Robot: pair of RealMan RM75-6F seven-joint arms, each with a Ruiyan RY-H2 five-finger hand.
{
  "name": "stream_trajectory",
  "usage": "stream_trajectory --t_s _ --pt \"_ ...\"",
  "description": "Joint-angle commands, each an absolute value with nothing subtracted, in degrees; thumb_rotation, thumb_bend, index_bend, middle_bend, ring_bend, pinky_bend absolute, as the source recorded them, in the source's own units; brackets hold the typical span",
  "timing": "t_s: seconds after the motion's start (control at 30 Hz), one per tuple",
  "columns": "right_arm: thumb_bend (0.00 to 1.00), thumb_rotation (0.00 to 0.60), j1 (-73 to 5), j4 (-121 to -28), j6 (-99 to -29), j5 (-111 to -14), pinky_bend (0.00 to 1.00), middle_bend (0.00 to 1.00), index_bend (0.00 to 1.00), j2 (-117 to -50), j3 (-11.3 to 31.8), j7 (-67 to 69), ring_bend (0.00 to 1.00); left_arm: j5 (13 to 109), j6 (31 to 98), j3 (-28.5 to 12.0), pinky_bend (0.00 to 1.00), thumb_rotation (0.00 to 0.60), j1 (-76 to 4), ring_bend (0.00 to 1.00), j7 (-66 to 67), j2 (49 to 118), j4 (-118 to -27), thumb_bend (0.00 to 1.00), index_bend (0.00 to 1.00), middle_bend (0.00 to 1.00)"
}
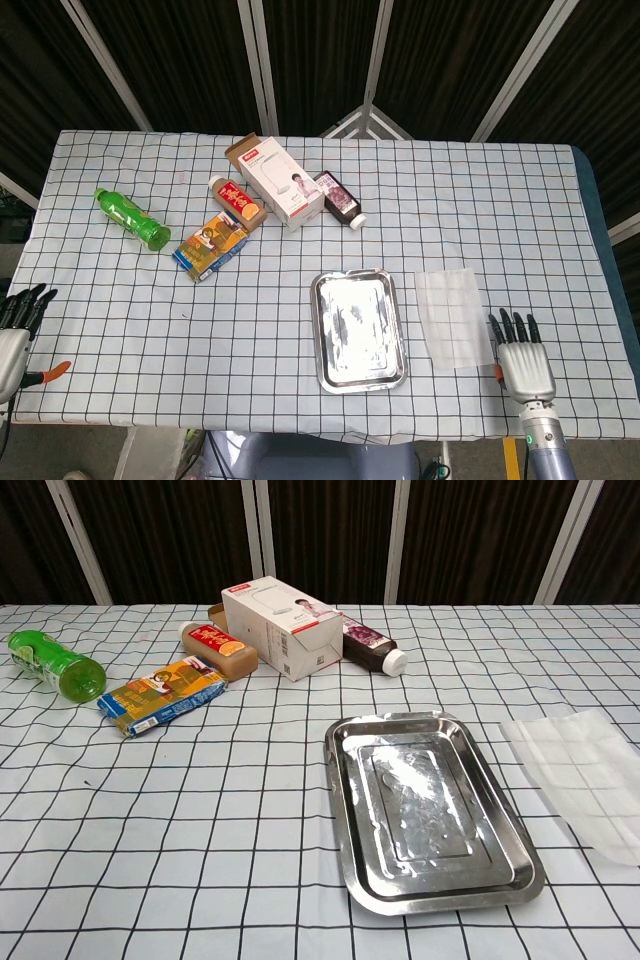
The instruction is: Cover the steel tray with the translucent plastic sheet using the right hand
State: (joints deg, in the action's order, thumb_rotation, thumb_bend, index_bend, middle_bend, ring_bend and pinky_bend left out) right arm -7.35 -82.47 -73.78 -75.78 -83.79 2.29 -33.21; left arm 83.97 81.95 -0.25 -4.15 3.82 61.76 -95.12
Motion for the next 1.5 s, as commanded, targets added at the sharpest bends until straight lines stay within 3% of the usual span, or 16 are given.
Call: stream_trajectory --t_s 0.03,1.1,1.5 --pt "0.39 0.6 -7.42 -82.13 -73.51 -75.43 0.0 0.0 0.0 -83.97 2.17 -33.44 0.0 83.95 81.94 -0.28 0.0 0.6 -4.16 0.0 3.73 61.75 -95.12 0.0 0.0 0.0" --pt "0.39 0.6 -8.52 -73.14 -74.44 -77.93 0.0 0.0 0.05 -89.59 2.34 -25.6 0.0 83.46 81.63 -0.37 0.0 0.6 -4.13 0.0 2.99 61.42 -95.42 0.0 0.0 0.0" --pt "0.44 0.6 -8.96 -71.18 -76.86 -81.71 0.0 0.07 0.39 -91.03 1.93 -20.98 0.0 83.26 81.59 -0.45 0.0 0.6 -4.15 0.0 3.25 61.53 -95.45 0.0 0.0 0.0"
